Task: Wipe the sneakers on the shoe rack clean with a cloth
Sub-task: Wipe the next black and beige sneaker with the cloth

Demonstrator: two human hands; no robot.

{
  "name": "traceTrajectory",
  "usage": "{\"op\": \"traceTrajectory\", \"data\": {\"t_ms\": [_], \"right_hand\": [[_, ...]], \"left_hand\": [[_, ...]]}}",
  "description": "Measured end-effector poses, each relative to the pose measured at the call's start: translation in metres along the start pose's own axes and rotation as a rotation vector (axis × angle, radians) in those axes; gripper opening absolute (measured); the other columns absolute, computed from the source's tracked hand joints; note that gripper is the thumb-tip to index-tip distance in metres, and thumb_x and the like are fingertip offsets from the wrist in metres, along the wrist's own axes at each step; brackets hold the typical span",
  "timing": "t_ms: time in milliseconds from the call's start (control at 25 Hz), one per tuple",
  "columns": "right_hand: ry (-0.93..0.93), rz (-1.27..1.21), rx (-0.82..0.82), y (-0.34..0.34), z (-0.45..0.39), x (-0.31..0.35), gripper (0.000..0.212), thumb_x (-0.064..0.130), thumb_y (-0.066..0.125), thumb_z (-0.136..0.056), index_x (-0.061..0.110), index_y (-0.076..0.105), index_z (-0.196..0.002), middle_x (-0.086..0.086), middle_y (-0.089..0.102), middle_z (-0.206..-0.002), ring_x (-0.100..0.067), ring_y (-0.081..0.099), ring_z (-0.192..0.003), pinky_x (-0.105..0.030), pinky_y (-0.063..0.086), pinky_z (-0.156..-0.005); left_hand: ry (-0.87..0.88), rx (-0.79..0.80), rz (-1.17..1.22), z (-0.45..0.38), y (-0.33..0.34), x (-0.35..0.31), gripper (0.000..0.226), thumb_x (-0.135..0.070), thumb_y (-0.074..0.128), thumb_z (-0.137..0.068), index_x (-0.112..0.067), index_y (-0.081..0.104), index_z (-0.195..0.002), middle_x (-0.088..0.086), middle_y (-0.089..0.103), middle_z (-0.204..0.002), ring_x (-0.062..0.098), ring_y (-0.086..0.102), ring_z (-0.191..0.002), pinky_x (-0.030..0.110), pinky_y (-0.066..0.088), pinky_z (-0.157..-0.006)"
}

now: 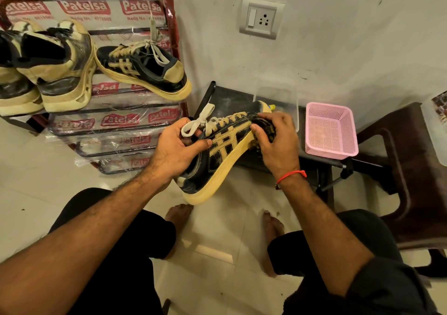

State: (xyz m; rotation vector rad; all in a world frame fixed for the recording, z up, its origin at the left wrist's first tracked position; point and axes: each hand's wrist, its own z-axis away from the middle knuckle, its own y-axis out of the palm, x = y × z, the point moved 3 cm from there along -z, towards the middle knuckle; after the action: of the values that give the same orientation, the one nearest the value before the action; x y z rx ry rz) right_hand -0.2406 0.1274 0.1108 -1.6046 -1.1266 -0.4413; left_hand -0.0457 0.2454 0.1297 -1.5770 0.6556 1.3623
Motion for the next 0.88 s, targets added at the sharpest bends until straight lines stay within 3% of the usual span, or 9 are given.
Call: {"op": "traceTrajectory", "data": {"t_ms": [80, 120, 240, 280, 400, 520, 600, 760, 880], "right_hand": [[0.020, 0.020, 0.042, 0.009, 0.005, -0.001, 0.034, 0.025, 0.069, -0.092, 0.013, 0.062, -0.123, -0.008, 0.049, -0.126, -0.022, 0.050, -0.118, -0.027, 0.044, -0.104], [0.034, 0.032, 0.064, 0.013, 0.007, -0.002, 0.036, 0.024, 0.069, -0.091, 0.014, 0.061, -0.125, -0.008, 0.047, -0.128, -0.024, 0.049, -0.120, -0.030, 0.044, -0.106], [0.103, 0.061, 0.142, 0.012, 0.003, -0.001, 0.034, 0.020, 0.069, -0.091, 0.018, 0.061, -0.124, -0.007, 0.048, -0.127, -0.018, 0.051, -0.117, -0.004, 0.036, -0.097], [0.114, 0.016, 0.137, 0.007, -0.001, -0.002, 0.030, 0.019, 0.069, -0.090, 0.022, 0.064, -0.120, -0.005, 0.054, -0.124, -0.017, 0.055, -0.113, -0.003, 0.038, -0.094], [0.234, -0.475, -0.021, -0.012, -0.011, 0.004, 0.025, 0.014, 0.070, -0.088, 0.031, 0.068, -0.106, -0.004, 0.067, -0.112, -0.021, 0.067, -0.101, -0.032, 0.058, -0.085], [0.324, -0.780, -0.155, -0.014, -0.010, 0.010, 0.024, 0.006, 0.070, -0.088, 0.021, 0.067, -0.105, -0.007, 0.067, -0.106, -0.017, 0.068, -0.093, -0.033, 0.060, -0.078], [0.284, -0.620, -0.132, -0.007, -0.005, 0.008, 0.024, 0.015, 0.071, -0.090, 0.016, 0.064, -0.113, -0.004, 0.065, -0.110, -0.012, 0.065, -0.098, -0.030, 0.057, -0.083], [-0.046, 0.185, 0.221, 0.014, 0.010, 0.005, 0.059, 0.050, 0.071, -0.085, 0.025, 0.051, -0.135, -0.004, 0.044, -0.134, -0.019, 0.041, -0.124, -0.029, 0.038, -0.106], [-0.033, 0.248, 0.369, 0.022, 0.017, 0.006, 0.064, 0.031, 0.072, -0.088, 0.025, 0.042, -0.144, -0.007, 0.032, -0.145, -0.028, 0.035, -0.132, -0.040, 0.040, -0.109]], "left_hand": [[-0.012, -0.011, 0.007, 0.000, -0.002, 0.003, 0.022, -0.005, 0.080, -0.083, -0.016, 0.061, -0.087, -0.004, 0.073, -0.086, 0.000, 0.072, -0.077, 0.014, 0.056, -0.064], [-0.019, -0.015, 0.009, -0.001, -0.003, 0.005, 0.022, -0.006, 0.080, -0.083, -0.016, 0.061, -0.087, -0.004, 0.074, -0.088, 0.000, 0.072, -0.079, 0.015, 0.057, -0.065], [-0.045, -0.019, -0.005, -0.003, -0.004, 0.009, 0.020, -0.009, 0.081, -0.083, -0.014, 0.063, -0.090, -0.003, 0.075, -0.095, 0.005, 0.074, -0.087, 0.022, 0.060, -0.071], [-0.058, -0.021, -0.006, -0.005, -0.004, 0.011, 0.020, -0.011, 0.081, -0.083, -0.012, 0.063, -0.093, -0.003, 0.076, -0.097, 0.007, 0.074, -0.089, 0.026, 0.061, -0.075], [-0.101, -0.017, -0.011, -0.008, -0.004, 0.013, 0.022, -0.012, 0.081, -0.083, -0.009, 0.062, -0.095, -0.004, 0.075, -0.097, 0.009, 0.073, -0.093, 0.032, 0.062, -0.081], [-0.125, 0.000, -0.077, -0.008, -0.002, 0.015, 0.023, -0.015, 0.081, -0.082, -0.010, 0.062, -0.094, -0.001, 0.074, -0.098, 0.015, 0.071, -0.097, 0.040, 0.061, -0.086], [-0.118, 0.021, -0.103, -0.007, 0.000, 0.016, 0.024, -0.016, 0.082, -0.081, -0.009, 0.062, -0.094, 0.000, 0.074, -0.100, 0.017, 0.070, -0.099, 0.046, 0.059, -0.090], [-0.089, -0.021, -0.104, -0.007, -0.004, 0.012, 0.023, -0.014, 0.083, -0.080, -0.011, 0.064, -0.093, -0.001, 0.074, -0.099, 0.016, 0.071, -0.097, 0.045, 0.060, -0.089], [-0.080, -0.115, -0.005, -0.009, -0.014, 0.007, 0.020, -0.010, 0.081, -0.083, -0.015, 0.062, -0.088, -0.003, 0.074, -0.096, 0.008, 0.073, -0.089, 0.036, 0.063, -0.080]]}}
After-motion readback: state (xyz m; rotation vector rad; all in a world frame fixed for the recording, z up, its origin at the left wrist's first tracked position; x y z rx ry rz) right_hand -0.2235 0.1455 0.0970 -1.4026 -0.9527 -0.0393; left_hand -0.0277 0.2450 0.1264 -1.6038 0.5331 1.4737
